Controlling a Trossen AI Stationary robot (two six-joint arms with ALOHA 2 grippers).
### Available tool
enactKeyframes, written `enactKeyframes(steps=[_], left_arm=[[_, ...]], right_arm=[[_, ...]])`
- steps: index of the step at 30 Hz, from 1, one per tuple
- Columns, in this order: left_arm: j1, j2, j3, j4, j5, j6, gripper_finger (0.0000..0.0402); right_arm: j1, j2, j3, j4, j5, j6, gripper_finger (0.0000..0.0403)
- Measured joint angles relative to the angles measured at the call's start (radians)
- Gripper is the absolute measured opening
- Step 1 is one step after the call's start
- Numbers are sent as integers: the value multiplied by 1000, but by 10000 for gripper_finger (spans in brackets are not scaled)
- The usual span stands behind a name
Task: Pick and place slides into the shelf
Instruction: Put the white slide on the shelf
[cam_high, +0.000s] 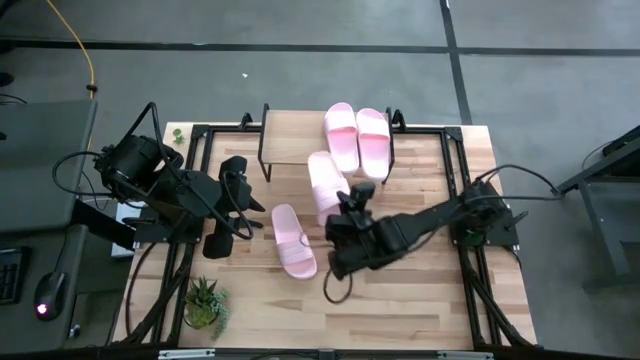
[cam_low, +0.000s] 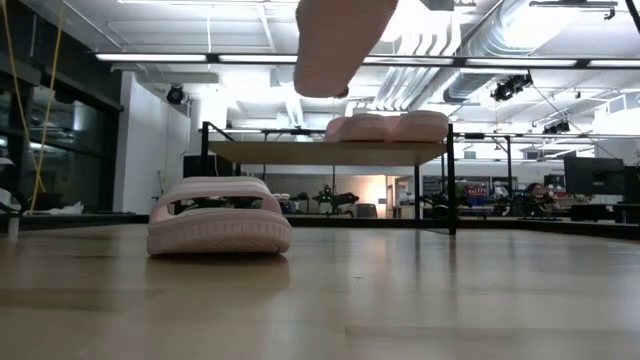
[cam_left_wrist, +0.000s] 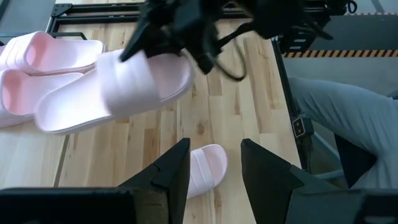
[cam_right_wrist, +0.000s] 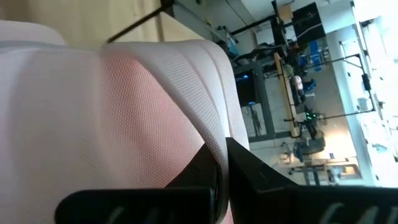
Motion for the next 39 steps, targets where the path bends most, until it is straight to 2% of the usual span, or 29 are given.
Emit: enactKeyframes(steps=[8,14,21,25,31,36,39], left_arm=[[0,0,0,0,0,11,127],[0,0,0,0,0,15,127],[0,0,0,0,0,36,127],[0,0,0,0,0,57,127],[0,0,0,0,0,62,127],[0,0,0,0,0,63,126],[0,0,0,0,0,63,127]], right_arm=[[-99,0,0,210,-11,-219,0],[-174,0,0,272,-39,-301,0],[-284,0,0,314,-171,-340,0],[-330,0,0,393,-196,-420,0],[-388,0,0,519,-308,-518,0],[-431,0,0,536,-326,-553,0],[-465,0,-1,534,-376,-558,0]])
